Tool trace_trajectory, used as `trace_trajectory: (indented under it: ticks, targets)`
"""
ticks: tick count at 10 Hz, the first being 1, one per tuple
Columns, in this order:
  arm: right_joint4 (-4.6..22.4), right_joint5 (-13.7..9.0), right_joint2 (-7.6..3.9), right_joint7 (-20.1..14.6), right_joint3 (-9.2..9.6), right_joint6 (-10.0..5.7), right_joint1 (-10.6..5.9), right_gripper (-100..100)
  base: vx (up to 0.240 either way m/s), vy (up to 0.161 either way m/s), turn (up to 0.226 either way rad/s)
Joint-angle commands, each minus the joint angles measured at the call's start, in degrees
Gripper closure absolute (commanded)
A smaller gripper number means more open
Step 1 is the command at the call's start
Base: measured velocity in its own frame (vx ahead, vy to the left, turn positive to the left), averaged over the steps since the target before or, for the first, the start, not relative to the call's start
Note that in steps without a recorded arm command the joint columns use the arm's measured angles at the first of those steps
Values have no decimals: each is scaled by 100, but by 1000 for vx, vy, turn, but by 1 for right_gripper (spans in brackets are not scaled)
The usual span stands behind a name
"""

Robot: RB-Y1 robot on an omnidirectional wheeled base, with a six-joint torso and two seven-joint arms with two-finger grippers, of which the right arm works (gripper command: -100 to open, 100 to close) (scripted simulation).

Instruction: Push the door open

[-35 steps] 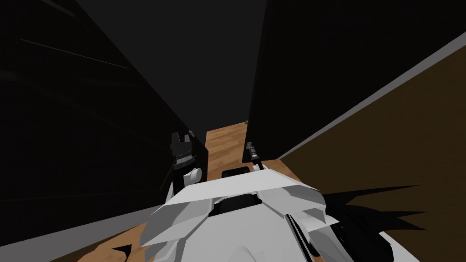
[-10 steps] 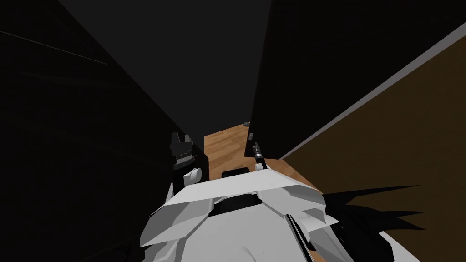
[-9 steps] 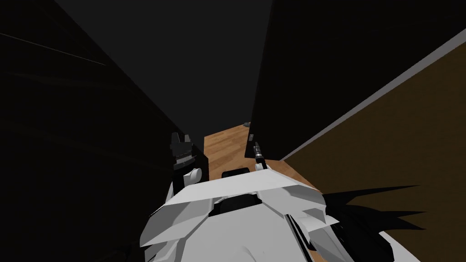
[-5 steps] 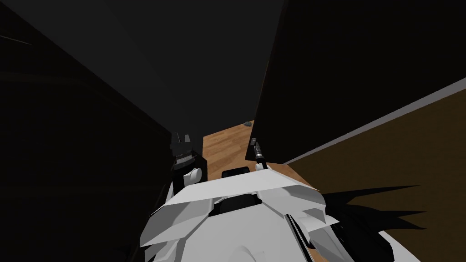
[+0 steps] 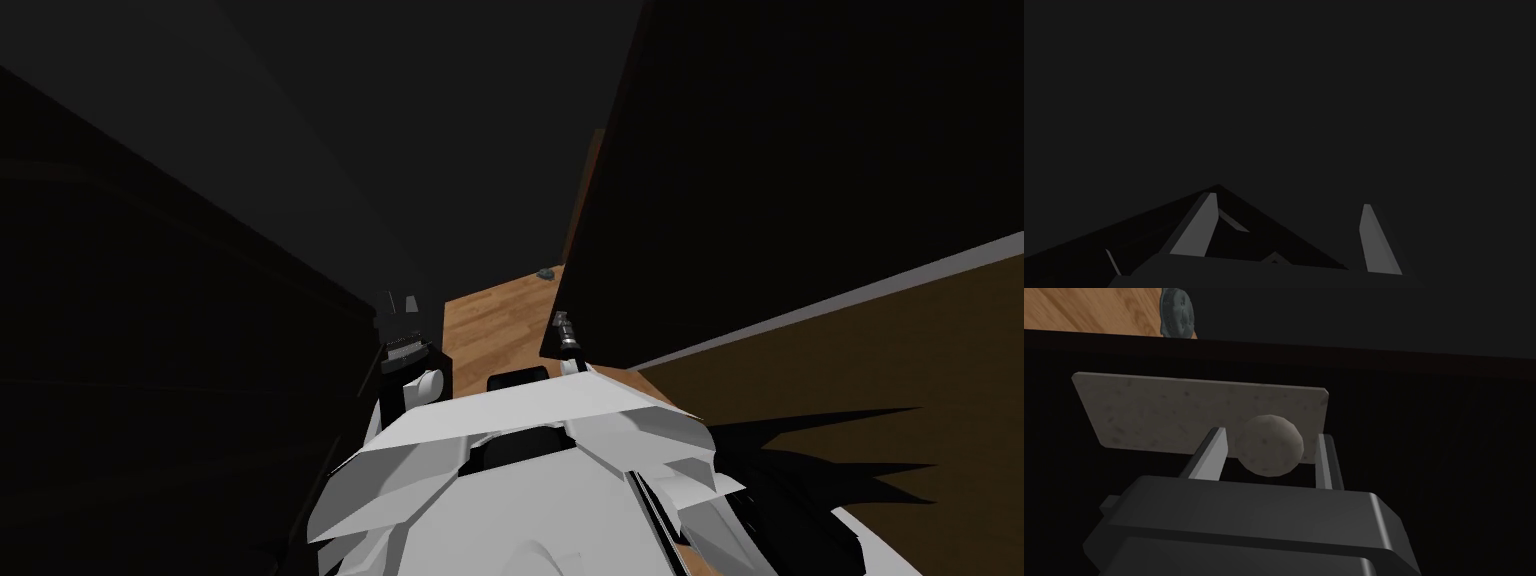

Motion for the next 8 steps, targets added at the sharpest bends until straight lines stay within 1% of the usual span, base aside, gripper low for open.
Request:
trace_trajectory:
  ticks: [1,5,6,8]
  targets:
    - [1,0,-2,0,-1,6,0,100,-29,6,7]
    - [1,0,-2,0,-1,6,0,100,-10,2,0]
    - [16,-35,-25,24,-65,30,3,100,89,16,-32]
    - [18,-77,-47,46,-144,41,-3,100,171,36,-47]
